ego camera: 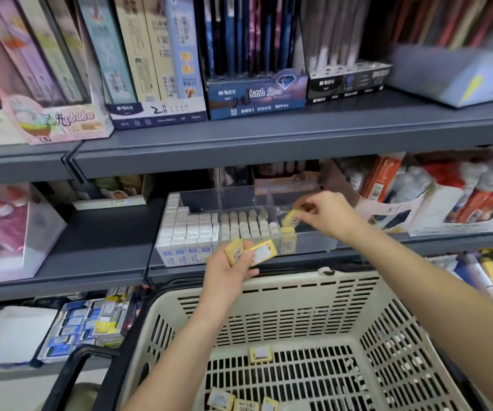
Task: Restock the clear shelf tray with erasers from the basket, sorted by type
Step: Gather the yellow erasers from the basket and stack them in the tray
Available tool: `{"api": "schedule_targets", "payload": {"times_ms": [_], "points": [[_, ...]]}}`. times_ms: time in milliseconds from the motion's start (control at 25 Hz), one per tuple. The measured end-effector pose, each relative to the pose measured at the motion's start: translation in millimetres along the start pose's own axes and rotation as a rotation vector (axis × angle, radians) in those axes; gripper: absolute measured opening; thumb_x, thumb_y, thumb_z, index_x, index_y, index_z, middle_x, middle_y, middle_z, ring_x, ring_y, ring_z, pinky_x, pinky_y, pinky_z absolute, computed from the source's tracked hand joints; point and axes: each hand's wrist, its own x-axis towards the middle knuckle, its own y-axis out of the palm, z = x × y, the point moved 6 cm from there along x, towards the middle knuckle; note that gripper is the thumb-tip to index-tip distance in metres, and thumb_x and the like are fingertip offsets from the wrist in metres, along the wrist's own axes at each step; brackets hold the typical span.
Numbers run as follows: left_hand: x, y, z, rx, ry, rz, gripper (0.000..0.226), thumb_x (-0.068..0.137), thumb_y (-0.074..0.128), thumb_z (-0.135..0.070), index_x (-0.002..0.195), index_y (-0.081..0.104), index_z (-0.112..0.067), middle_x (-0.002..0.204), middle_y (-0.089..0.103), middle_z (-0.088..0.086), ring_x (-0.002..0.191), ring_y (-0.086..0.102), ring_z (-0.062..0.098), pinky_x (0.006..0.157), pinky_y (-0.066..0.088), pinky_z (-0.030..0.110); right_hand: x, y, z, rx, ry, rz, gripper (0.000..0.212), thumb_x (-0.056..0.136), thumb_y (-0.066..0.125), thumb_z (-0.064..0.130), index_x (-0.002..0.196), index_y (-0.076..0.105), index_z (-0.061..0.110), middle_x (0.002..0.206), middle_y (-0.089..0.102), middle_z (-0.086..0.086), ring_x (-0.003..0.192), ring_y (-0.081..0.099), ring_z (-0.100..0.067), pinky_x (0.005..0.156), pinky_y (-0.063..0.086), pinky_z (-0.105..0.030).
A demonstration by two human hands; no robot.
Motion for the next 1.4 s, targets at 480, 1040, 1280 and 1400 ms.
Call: {"api": "schedule_targets", "payload": {"times_ms": [480, 1040, 1280, 1400], "points": [[12, 14, -4, -0.208, -0.065, 0.051, 0.014, 0.093, 0.052, -0.005, 0.096, 0.061, -0.015, 0.104, 0.066, 0.005, 0.096, 0.065, 0.012, 0.074, 0.055, 0.019, -9, 13, 20, 0.036, -0.147, 0.025, 0.026, 0.095, 0.048, 0.032, 0.1, 0.07, 0.019, 0.097, 0.072, 0.003, 0.086, 0.063, -0.008, 0.079, 0.046, -0.025], [3, 23, -3, -0.148, -0.11, 0.101, 0.009, 0.098, 0.043, -0.01, 0.104, 0.048, -0.013, 0.084, 0.066, 0.006, 0.067, 0.066, 0.013, 0.047, 0.045, 0.019, -44, 9, 14, 0.798, 0.161, 0.216, 0.017, 0.084, 0.062, -0.001, 0.099, 0.064, 0.007, 0.08, 0.072, -0.003, 0.067, 0.068, -0.004, 0.06, 0.054, -0.015], [-1, 9, -12, 0.153, 0.038, 0.12, 0.004, 0.093, 0.053, -0.023, 0.095, 0.053, -0.026, 0.094, 0.064, -0.003, 0.072, 0.067, 0.004, 0.047, 0.039, 0.011, 1, -14, -8, 0.454, 0.167, -0.093, 0.019, 0.08, 0.067, 0.005, 0.089, 0.063, 0.021, 0.095, 0.068, -0.004, 0.085, 0.064, -0.015, 0.077, 0.054, -0.028], [-2, 5, -17, 0.207, 0.116, 0.101, 0.009, 0.091, 0.056, -0.024, 0.094, 0.058, -0.032, 0.09, 0.063, -0.006, 0.071, 0.064, 0.004, 0.047, 0.038, 0.009, 17, 0, -6, 0.248, 0.103, -0.063, 0.022, 0.08, 0.065, 0.005, 0.09, 0.064, 0.024, 0.091, 0.065, 0.004, 0.085, 0.06, -0.011, 0.078, 0.043, -0.017]]}}
